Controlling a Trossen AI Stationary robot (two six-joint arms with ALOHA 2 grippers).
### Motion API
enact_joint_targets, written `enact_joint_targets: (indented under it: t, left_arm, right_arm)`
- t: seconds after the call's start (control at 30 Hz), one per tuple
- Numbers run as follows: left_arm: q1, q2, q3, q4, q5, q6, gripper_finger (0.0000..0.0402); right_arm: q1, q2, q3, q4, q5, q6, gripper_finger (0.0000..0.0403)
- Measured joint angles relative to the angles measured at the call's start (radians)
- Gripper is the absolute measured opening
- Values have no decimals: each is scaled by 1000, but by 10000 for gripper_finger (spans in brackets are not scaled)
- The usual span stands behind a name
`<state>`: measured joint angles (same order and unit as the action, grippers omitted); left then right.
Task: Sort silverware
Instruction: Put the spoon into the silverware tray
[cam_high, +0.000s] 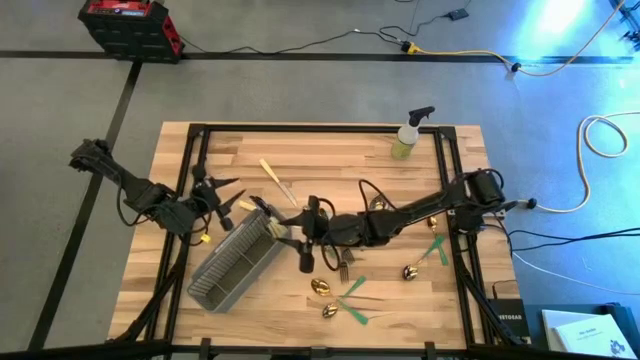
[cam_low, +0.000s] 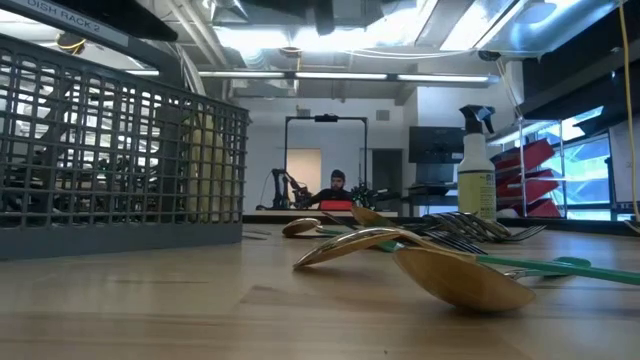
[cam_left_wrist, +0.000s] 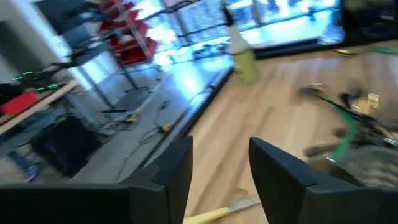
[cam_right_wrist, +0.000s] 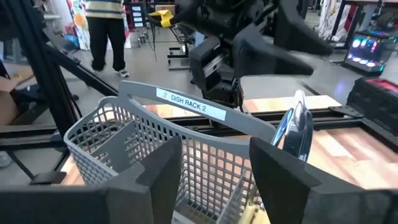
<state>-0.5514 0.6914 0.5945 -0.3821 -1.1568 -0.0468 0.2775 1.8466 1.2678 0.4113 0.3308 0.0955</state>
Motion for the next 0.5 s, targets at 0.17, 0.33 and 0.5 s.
enact_joint_targets:
  t: [0.17, 0.33, 0.5]
  left_arm:
    - [48, 30, 0, 0, 18, 3, 140]
    - [112, 61, 0, 6, 106, 2, 140]
    - [151, 91, 0, 6, 175, -2, 140]
  right_arm:
    - [19, -33, 0, -66, 1, -4, 169]
    - [31, -38, 0, -93, 1, -18, 169]
    - [31, -38, 0, -129, 2, -20, 169]
